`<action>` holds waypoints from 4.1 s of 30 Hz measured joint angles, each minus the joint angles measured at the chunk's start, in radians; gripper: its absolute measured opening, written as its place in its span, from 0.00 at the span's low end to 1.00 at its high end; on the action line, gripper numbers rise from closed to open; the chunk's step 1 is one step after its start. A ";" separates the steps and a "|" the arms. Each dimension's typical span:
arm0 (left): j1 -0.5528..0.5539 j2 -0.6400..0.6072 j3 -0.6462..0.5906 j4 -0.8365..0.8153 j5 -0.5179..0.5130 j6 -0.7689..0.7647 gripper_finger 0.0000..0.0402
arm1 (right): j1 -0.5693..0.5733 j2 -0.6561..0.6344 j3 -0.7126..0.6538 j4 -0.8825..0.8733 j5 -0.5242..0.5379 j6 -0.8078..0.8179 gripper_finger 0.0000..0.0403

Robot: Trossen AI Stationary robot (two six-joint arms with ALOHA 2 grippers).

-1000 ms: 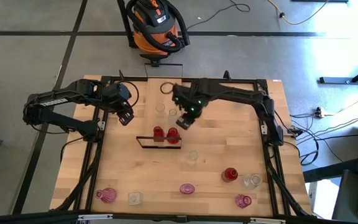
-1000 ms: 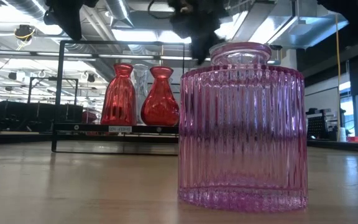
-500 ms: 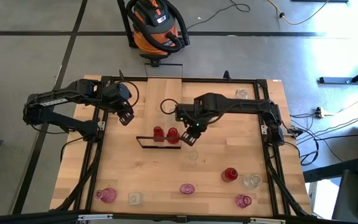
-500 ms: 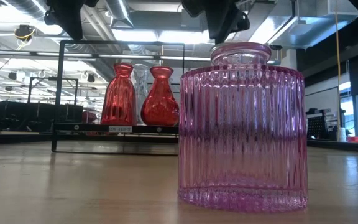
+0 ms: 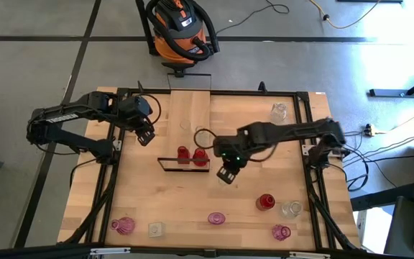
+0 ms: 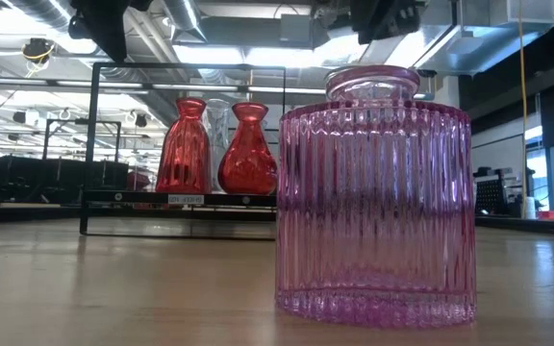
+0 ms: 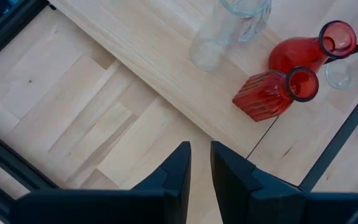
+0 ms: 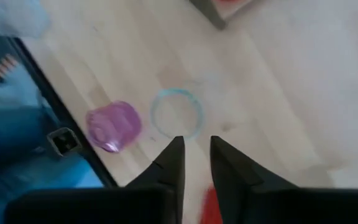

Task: Sort vases onto shelf
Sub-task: Put the transparent vase on the shelf

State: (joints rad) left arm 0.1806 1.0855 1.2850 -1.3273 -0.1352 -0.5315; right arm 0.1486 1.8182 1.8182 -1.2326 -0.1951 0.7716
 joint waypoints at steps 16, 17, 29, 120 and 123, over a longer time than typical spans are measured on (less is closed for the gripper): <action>0.000 0.000 -0.001 -0.011 0.048 -0.014 0.14 | 0.002 -0.121 -0.320 0.329 -0.052 0.114 0.01; 0.000 0.000 -0.001 -0.011 0.048 -0.015 0.14 | 0.002 -0.121 -0.320 0.336 -0.052 0.115 0.01; 0.000 0.000 -0.001 -0.011 0.044 -0.008 0.14 | 0.002 -0.093 -0.320 0.340 -0.055 0.111 0.01; 0.000 0.000 -0.001 0.040 0.043 -0.008 0.14 | -0.147 -0.073 -0.155 0.148 -0.138 -0.127 0.01; -0.001 0.000 -0.001 0.067 0.058 0.019 0.14 | -0.175 -0.073 -0.031 0.056 -0.117 -0.154 0.00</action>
State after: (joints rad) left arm 0.1794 1.0851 1.2839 -1.2599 -0.0777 -0.5126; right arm -0.0261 1.7452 1.7870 -1.1766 -0.3120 0.6177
